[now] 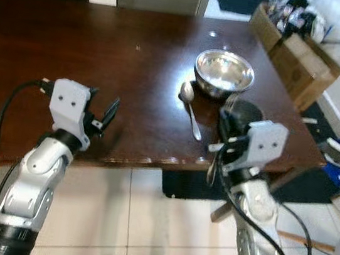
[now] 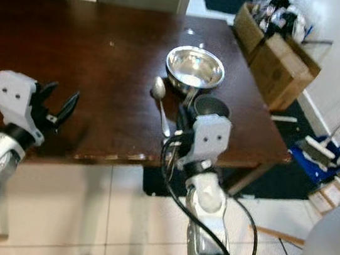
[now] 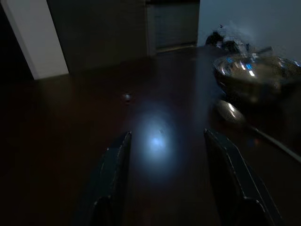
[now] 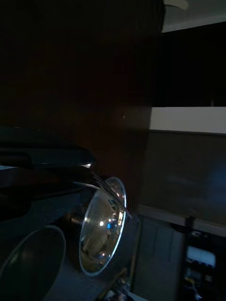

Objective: Setting the table

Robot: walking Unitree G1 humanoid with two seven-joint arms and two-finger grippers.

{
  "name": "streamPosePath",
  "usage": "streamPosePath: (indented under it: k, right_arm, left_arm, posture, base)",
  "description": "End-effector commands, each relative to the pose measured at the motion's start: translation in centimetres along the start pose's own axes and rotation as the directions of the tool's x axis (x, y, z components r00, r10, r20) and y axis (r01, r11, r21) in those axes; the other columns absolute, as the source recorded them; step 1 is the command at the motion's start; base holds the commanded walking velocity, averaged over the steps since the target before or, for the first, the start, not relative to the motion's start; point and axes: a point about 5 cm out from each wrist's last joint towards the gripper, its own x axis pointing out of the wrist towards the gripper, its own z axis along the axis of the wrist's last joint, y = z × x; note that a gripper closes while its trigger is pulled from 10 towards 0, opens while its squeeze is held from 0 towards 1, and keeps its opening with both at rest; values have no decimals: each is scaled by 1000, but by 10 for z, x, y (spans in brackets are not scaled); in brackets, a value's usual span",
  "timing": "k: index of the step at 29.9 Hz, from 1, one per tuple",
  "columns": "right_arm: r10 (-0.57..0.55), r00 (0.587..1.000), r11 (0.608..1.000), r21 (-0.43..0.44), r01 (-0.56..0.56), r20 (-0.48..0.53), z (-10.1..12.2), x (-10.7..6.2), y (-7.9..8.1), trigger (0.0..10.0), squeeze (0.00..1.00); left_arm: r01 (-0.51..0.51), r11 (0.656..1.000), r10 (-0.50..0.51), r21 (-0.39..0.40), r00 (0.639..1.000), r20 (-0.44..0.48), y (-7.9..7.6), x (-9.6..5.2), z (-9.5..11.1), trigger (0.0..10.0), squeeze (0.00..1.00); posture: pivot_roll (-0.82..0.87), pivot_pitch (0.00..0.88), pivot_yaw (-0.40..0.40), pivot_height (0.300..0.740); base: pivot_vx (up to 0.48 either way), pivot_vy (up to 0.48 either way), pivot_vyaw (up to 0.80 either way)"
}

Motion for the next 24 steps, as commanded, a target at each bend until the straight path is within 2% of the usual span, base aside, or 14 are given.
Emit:
streamPosePath:
  k: [1, 2, 5, 7, 12, 16, 19, 21, 24]
  right_arm:
    - [-18, 1000, 1000, 3, 18, -24, -2, -4, -5, 10000, 0]
    - [21, 997, 998, 66, -16, -74, -9, -7, -2, 10000, 0]
    - [53, 991, 985, 170, -31, -124, -17, -10, 1, 10000, 0]
    - [53, 989, 985, 167, -30, -137, -19, -10, -1, 10000, 0]
    - [49, 988, 986, 164, -24, -147, -21, -11, -5, 10000, 0]
    - [111, 981, 972, 221, -75, -158, -21, -12, -5, 10000, 0]
    - [184, 968, 945, 300, -128, -168, -20, -13, -5, 10000, 0]
    - [206, 963, 937, 320, -143, -172, -20, -11, -8, 10000, 0]
    - [212, 961, 935, 322, -148, -175, -20, -8, -11, 10000, 0]
  left_arm:
    - [15, 1000, -15, -1, 1000, -26, -6, -1, -4, 10000, 0]
    - [16, 1000, -16, -6, 999, -50, -7, -4, -7, 10000, 0]
    - [15, 1000, -16, -9, 997, -78, -9, -7, -9, 10000, 0]
    - [23, 1000, -24, -11, 996, -87, -11, -9, -8, 10000, 0]
    - [34, 999, -35, -12, 993, -112, -14, -13, -12, 10000, 0]
    - [39, 999, -42, -23, 990, -137, -17, -15, -16, 10000, 0]
    - [40, 998, -45, -41, 988, -149, -20, -15, -16, 10000, 0]
    - [52, 997, -61, -64, 987, -149, -23, -14, -13, 10000, 0]
    - [90, 995, -97, -50, 983, -158, -25, -12, -8, 10000, 0]
  posture:
    - [-112, 73, 18, 740]
    - [-113, 77, 21, 740]
    - [-113, 77, 21, 740]
    - [-106, 80, 20, 740]
    - [-106, 80, 20, 740]
    - [-107, 86, 23, 740]
    - [-105, 88, 23, 740]
    - [-103, 93, 24, 740]
    - [-102, 95, 26, 740]
  base:
    - [364, 0, 0]
    - [360, 0, 0]
    - [361, 0, 0]
    - [341, 0, 0]
    - [0, 0, 0]
    - [0, 0, 0]
    - [0, 0, 0]
    - [0, 0, 0]
    - [0, 0, 0]
